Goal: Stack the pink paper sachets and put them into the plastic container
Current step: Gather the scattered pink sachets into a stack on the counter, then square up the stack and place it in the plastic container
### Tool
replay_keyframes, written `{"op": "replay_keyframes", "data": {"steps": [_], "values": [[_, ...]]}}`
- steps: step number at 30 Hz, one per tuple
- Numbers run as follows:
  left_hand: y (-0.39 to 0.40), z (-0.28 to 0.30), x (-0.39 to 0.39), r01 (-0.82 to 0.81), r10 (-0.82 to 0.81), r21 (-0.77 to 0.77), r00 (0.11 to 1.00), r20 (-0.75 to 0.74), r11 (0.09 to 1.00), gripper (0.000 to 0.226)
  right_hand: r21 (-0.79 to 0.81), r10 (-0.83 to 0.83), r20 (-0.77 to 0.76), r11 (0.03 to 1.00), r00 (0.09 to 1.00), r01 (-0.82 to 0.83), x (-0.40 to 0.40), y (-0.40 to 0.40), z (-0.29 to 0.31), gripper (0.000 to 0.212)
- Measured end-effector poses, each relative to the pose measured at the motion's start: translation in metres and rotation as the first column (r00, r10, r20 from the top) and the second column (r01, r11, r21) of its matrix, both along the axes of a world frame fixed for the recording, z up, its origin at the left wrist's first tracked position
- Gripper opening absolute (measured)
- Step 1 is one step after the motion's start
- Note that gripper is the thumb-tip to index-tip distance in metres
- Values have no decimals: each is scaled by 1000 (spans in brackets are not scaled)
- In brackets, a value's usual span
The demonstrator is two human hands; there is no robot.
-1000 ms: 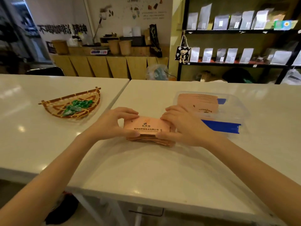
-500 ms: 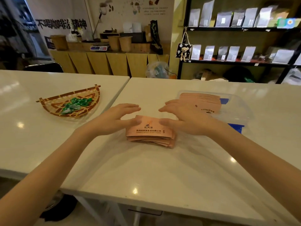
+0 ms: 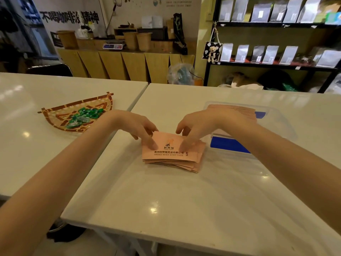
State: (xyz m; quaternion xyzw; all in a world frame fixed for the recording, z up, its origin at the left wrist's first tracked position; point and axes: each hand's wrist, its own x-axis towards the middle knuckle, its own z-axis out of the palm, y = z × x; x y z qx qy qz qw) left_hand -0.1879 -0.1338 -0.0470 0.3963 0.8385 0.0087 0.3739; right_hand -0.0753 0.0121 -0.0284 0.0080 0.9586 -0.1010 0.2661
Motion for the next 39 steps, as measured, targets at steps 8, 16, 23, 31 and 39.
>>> {"op": "replay_keyframes", "data": {"steps": [8,16,23,31,39], "values": [[15,-1,-8,42,-41,-31,998,53,999,47,3,29,114,1000,993,-30,-15,-1,-3,56],[11,0,-1,52,-51,-8,997,59,999,40,-11,28,197,1000,980,-27,-14,-6,-2,51],[-9,3,21,45,-40,88,997,-59,995,59,21,-17,-48,1000,999,18,22,-20,0,55],[-10,1,73,23,27,517,996,-90,856,46,-288,-309,-472,939,825,187,100,4,-15,44],[11,-41,111,-75,74,769,997,36,635,44,-634,-623,-534,743,572,217,152,28,-52,49]]}}
